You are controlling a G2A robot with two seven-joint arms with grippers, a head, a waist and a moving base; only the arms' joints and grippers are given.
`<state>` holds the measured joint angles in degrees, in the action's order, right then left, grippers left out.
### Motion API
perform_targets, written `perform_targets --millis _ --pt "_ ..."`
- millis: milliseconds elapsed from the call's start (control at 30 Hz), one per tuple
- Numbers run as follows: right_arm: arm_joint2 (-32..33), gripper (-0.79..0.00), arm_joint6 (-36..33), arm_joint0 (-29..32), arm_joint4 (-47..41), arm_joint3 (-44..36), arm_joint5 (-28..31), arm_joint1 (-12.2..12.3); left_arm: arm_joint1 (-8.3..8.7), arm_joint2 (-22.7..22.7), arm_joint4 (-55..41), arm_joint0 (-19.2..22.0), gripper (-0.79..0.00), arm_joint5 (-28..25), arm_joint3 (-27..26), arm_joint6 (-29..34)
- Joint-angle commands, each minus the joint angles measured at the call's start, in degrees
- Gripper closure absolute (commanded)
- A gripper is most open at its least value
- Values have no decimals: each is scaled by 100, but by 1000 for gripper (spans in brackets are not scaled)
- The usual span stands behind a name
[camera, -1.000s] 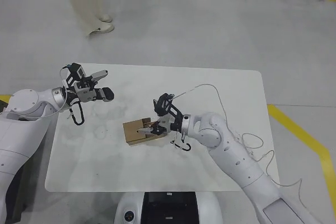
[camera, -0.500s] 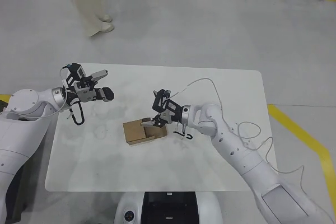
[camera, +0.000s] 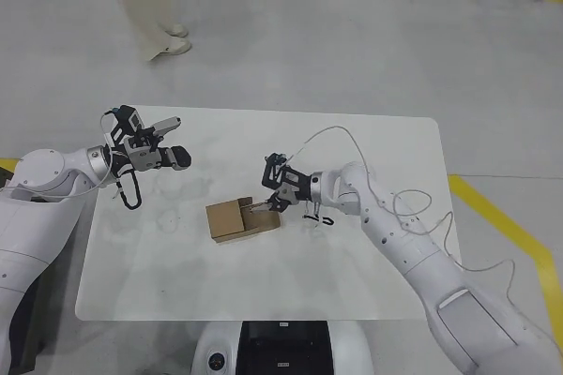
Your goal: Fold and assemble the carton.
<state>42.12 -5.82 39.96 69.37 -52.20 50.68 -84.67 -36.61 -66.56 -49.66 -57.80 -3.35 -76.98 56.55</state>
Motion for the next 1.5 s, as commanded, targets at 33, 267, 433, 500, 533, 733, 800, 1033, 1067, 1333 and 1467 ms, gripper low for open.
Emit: perform_targets --millis 33,267,433,500,533,733,800,1033,1067,1333,1467 --pt "-235 -720 68 -173 -16 348 164 -127 0 0 0 0 -785 0 0 0" --pt "-694 -499 429 -485 165 1052 129 -436 0 0 0 0 -785 0 0 0" --pt "-932 -400 721 -664 333 1501 95 -632 0 0 0 0 -785 0 0 0" --pt "-1008 -360 854 -724 395 1636 97 -703 0 0 0 0 -785 0 0 0" --pt "-1053 -345 917 -756 447 1684 106 -738 0 0 0 0 -785 0 0 0" --pt "-1233 -283 1328 -895 678 2002 105 -907 0 0 0 0 -785 0 0 0" --pt "-1274 -80 1477 -927 739 2084 119 -950 0 0 0 0 -785 0 0 0" --pt "-1301 0 2040 -953 842 2361 141 -1017 0 0 0 0 -785 0 0 0" --pt "-1290 0 2120 -952 846 2385 142 -1016 0 0 0 0 -785 0 0 0" --pt "-1072 0 2723 -940 966 2158 178 -826 0 0 0 0 -785 0 0 0" --pt "-859 0 2944 -878 1175 1758 147 -591 0 0 0 0 -785 0 0 0"
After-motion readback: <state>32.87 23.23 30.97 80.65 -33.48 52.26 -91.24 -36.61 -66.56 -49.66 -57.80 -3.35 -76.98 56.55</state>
